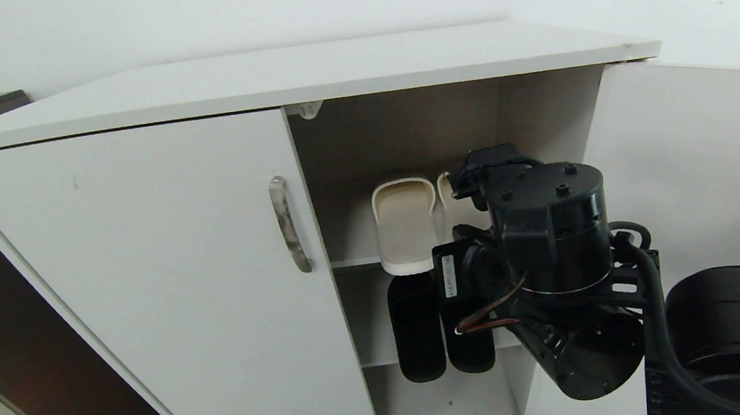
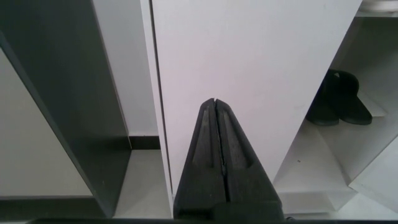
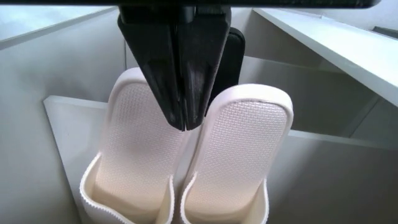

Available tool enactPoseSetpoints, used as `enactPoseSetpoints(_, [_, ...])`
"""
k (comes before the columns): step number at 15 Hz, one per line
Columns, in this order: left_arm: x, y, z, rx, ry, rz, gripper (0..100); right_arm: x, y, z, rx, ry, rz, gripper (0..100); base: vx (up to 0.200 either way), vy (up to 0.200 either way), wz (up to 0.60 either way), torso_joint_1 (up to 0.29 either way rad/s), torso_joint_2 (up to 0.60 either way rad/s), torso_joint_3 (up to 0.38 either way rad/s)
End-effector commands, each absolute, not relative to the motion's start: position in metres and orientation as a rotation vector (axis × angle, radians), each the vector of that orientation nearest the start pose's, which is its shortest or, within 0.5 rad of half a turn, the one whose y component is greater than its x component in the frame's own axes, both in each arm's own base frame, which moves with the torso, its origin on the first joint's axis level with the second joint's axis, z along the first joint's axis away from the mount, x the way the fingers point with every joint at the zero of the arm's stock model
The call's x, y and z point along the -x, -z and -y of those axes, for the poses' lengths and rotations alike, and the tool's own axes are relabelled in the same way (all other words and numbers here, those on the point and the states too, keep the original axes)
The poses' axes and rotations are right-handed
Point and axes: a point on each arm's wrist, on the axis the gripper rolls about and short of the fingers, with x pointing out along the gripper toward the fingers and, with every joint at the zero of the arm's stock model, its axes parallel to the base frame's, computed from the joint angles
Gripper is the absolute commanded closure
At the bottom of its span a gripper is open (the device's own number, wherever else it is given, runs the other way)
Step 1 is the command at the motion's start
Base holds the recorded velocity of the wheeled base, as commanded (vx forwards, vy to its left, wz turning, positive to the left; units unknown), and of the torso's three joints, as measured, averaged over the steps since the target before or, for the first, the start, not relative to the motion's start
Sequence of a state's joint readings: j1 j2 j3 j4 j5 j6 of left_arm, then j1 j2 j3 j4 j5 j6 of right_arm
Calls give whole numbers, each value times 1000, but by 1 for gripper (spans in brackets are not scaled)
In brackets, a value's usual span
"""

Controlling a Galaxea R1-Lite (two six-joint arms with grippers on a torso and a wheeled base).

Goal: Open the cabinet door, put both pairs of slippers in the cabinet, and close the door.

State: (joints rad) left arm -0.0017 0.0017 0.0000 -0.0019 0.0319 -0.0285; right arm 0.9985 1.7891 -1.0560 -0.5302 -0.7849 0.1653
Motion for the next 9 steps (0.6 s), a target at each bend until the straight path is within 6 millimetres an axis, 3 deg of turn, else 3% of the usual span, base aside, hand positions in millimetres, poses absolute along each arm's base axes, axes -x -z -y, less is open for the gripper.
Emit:
enactPoseSetpoints(1, [23, -76, -1, 29, -31, 2, 100, -196, -211, -278, -3, -204, -147, 100, 0, 0, 0, 0, 0, 0])
enactPoseSetpoints(4, [23, -76, -1, 29, -31, 2, 100, -196, -210, -277, 2, -202, -151, 100, 0, 0, 0, 0, 0, 0])
enactPoseSetpoints(9, [23, -76, -1, 29, -31, 0, 100, -198, -204, -279, 18, -196, -161, 100, -200, 0, 0, 2, 3, 2])
